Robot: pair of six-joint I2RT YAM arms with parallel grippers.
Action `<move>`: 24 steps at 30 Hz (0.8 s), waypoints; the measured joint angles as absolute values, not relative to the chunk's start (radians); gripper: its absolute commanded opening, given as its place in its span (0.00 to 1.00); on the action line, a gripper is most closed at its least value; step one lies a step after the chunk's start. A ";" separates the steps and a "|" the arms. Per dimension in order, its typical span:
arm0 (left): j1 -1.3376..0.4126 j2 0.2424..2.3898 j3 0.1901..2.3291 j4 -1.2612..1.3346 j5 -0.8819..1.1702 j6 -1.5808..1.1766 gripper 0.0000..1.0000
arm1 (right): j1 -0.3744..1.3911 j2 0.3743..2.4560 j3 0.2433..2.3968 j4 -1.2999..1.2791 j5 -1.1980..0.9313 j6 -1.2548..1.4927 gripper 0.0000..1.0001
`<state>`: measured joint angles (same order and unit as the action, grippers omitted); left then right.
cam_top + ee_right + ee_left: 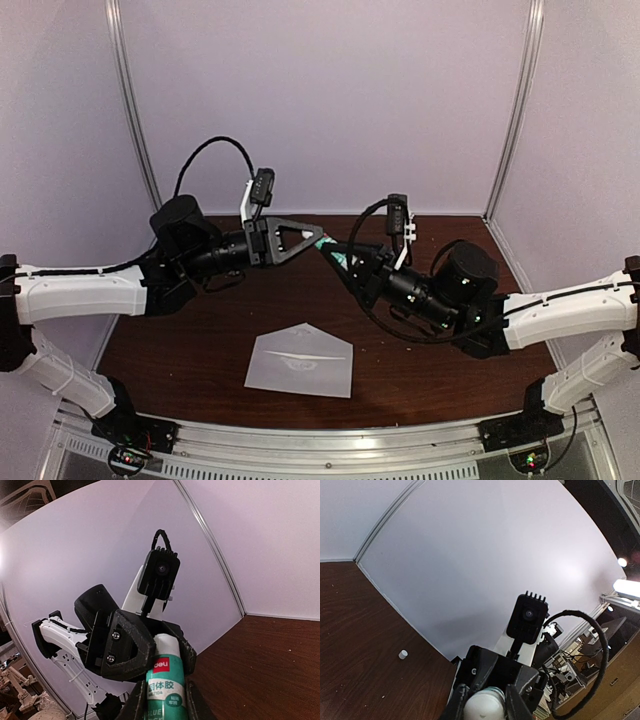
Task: Place the letter into the envelope and seal it
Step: Paint the envelope at the center of the board.
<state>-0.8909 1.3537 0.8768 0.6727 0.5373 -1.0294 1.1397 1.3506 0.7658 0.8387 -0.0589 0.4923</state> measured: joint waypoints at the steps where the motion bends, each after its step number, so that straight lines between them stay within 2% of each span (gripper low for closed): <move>1: -0.891 1.354 0.876 0.673 0.538 -1.031 0.12 | 1.140 1.350 0.766 0.837 -0.060 0.492 0.30; 9: -0.885 1.348 0.872 0.625 0.540 -1.009 0.00 | 1.140 1.293 0.753 0.722 -0.067 0.480 0.72; 14: -0.878 1.324 0.870 0.545 0.546 -0.963 0.00 | 1.137 1.247 0.784 0.552 -0.118 0.457 0.85; 18: -0.878 1.305 0.875 0.435 0.559 -0.891 0.00 | 1.125 1.250 0.871 0.367 -0.181 0.424 0.85; 24: -0.878 1.303 0.915 0.274 0.608 -0.780 0.00 | 1.107 1.306 0.989 0.168 -0.298 0.373 0.62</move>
